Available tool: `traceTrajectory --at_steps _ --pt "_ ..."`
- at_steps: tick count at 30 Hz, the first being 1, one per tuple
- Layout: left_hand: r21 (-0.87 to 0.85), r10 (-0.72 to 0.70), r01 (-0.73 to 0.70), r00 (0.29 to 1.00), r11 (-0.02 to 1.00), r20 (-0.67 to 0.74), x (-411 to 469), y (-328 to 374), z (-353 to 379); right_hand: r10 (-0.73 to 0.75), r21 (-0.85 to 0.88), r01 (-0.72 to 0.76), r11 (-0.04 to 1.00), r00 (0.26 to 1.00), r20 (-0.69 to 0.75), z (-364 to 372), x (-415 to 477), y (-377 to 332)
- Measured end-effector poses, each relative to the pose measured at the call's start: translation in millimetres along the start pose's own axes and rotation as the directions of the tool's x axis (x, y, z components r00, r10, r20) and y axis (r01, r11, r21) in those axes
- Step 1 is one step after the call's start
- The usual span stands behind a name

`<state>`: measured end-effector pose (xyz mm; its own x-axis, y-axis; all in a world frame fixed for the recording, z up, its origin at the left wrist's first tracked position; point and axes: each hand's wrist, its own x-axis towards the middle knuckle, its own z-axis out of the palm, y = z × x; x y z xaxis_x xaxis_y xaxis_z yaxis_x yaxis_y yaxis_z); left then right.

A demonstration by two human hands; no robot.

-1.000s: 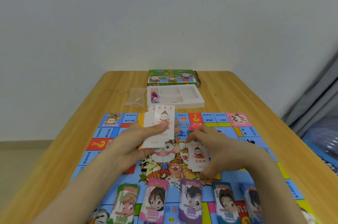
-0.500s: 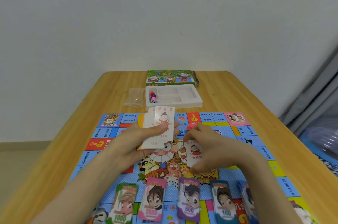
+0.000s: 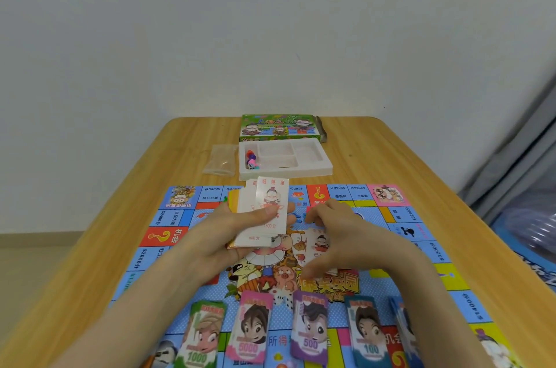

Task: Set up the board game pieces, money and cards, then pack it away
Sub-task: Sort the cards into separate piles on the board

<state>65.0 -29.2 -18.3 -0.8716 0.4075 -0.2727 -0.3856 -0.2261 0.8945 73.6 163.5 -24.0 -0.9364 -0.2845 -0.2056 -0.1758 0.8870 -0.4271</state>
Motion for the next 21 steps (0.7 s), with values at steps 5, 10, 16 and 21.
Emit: traceTrajectory --at_steps 5,10,16,21 --pt "0.06 -0.002 0.005 0.999 0.998 -0.05 1.3 -3.0 0.7 -0.025 0.453 0.183 0.872 0.942 -0.334 -7.3 -0.7 -10.9" --pt "0.088 0.034 -0.03 0.999 0.996 -0.043 -0.3 -6.8 2.8 -0.108 0.591 0.393 0.704 0.883 -0.458 0.1 2.2 -27.6" --pt "0.029 0.0 -0.001 1.0 1.0 0.022 -6.0 -2.3 8.5 -0.031 0.591 0.427 0.684 0.827 -0.562 -2.6 2.5 -24.5" --pt "-0.039 -0.026 0.03 0.995 0.999 0.096 -5.6 -1.5 6.9 0.005 0.638 0.403 0.656 0.843 -0.537 -4.9 0.4 -22.9"
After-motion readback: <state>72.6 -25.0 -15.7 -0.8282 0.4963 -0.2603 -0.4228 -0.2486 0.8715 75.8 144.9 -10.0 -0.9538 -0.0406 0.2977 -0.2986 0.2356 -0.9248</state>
